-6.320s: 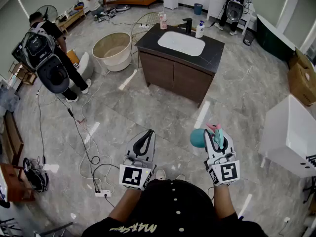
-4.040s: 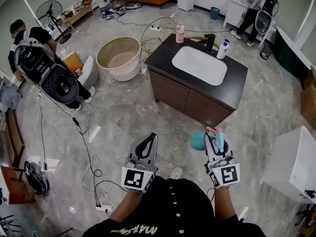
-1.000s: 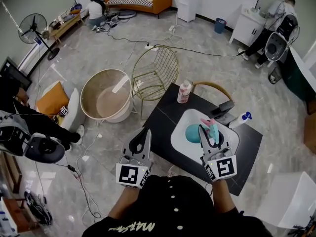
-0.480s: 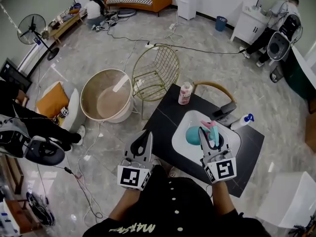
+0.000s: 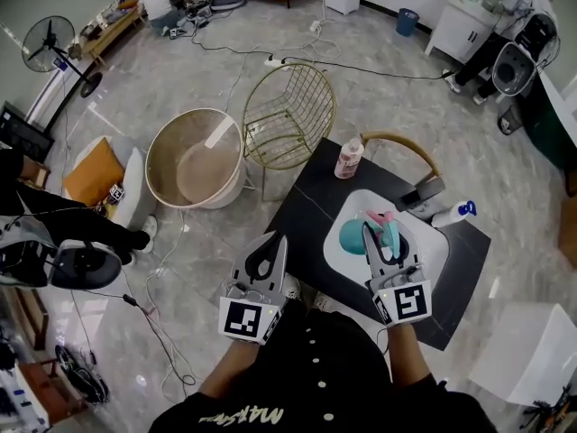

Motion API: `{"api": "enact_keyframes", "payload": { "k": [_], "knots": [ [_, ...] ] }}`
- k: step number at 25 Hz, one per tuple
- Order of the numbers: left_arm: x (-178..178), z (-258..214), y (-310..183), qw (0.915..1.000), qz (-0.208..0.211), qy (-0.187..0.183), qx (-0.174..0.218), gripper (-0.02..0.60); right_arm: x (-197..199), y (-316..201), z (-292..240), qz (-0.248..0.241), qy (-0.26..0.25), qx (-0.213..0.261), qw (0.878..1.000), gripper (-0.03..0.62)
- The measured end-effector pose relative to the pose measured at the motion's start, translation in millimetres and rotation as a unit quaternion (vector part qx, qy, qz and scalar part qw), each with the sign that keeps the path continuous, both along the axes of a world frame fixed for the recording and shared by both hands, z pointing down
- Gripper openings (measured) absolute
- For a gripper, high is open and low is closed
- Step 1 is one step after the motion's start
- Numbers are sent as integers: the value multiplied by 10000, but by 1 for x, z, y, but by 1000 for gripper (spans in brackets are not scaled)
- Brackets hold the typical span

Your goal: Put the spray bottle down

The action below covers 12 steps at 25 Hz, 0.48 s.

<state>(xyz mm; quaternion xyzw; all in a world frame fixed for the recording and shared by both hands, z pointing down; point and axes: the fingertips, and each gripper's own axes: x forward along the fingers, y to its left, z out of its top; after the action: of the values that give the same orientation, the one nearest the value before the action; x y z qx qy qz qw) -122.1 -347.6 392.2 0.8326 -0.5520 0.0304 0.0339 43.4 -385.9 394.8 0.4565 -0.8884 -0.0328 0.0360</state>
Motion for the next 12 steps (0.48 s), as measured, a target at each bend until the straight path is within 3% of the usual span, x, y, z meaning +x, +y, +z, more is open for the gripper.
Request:
{"api": "enact_keyframes", "payload": {
  "k": [6, 12],
  "knots": [
    [-4, 24, -6, 9995, 107, 80, -295, 23, -24, -16, 30, -99, 106, -190, 9997, 107],
    [-9, 59, 6, 9959, 146, 114, -883, 23, -50, -30, 75, -244, 197, -599, 9977, 107]
  ]
}}
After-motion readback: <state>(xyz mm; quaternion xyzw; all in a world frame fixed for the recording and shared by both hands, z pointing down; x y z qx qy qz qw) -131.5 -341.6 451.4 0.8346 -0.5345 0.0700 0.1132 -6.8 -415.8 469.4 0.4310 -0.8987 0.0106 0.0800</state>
